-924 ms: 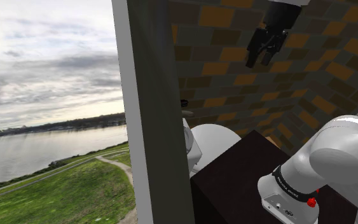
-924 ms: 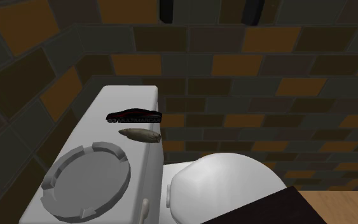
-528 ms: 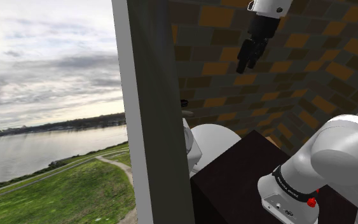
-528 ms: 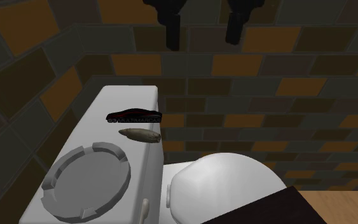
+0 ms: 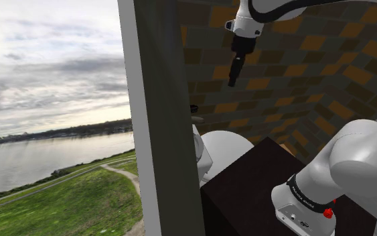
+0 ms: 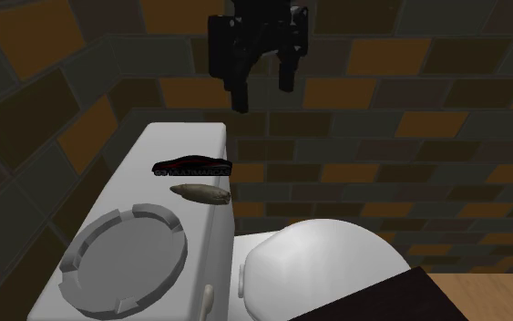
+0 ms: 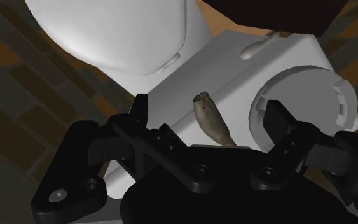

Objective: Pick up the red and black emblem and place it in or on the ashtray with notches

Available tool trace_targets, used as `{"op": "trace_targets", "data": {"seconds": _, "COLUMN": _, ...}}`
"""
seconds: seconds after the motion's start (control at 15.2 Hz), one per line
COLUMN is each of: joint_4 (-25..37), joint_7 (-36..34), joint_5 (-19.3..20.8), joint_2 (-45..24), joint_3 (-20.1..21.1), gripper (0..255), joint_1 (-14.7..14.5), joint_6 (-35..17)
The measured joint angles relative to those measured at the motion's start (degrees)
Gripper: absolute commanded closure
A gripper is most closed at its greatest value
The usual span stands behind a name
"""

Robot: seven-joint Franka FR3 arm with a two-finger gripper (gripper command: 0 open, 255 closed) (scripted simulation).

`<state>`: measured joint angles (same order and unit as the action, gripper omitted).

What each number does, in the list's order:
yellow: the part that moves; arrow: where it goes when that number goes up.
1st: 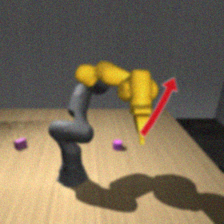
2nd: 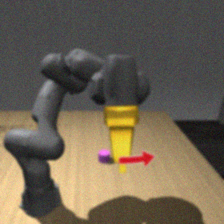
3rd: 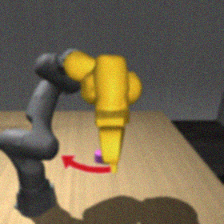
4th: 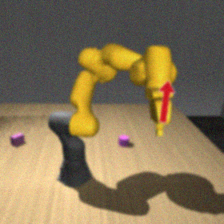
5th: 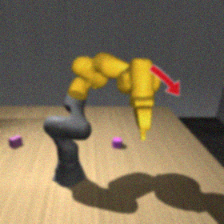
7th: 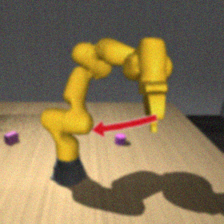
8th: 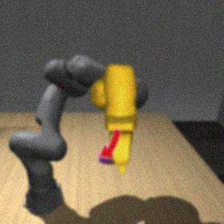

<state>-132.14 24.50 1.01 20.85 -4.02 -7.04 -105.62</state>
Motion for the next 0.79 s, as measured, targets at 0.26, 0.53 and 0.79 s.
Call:
{"op": "trace_targets", "data": {"seconds": 0.26, "joint_4": 2.9, "joint_7": 8.4, "joint_5": 1.5, "joint_2": -7.9, "joint_3": -0.3, "gripper": 0, "joint_1": -1.7, "joint_6": -4.7}}
{"op": "trace_targets", "data": {"seconds": 0.53, "joint_4": 6.2, "joint_7": 16.2, "joint_5": 2.9, "joint_2": -16.1, "joint_3": 0.2, "gripper": 0, "joint_1": -3.1, "joint_6": -9.5}}
{"op": "trace_targets", "data": {"seconds": 0.79, "joint_4": 10.3, "joint_7": 23.6, "joint_5": 4.5, "joint_2": -24.6, "joint_3": 1.0, "gripper": 0, "joint_1": -4.2, "joint_6": -14.0}}
